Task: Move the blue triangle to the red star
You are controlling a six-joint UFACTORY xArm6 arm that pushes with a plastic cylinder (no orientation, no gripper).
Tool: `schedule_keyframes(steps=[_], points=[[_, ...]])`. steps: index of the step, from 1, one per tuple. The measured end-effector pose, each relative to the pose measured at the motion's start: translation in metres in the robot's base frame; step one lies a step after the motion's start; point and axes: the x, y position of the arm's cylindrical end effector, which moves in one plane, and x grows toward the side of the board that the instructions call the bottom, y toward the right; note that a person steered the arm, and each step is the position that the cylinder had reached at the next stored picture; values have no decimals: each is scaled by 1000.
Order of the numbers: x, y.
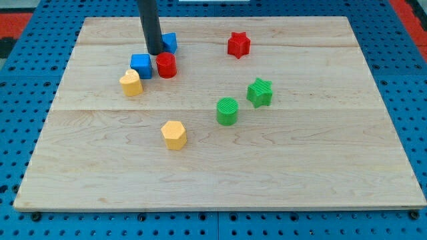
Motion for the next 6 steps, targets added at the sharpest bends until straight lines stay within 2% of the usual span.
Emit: schedule_keyframes(steps=[2,3,4,5,6], points=[[-37,-5],[-47,-48],[-21,35],[22,119],[10,84]])
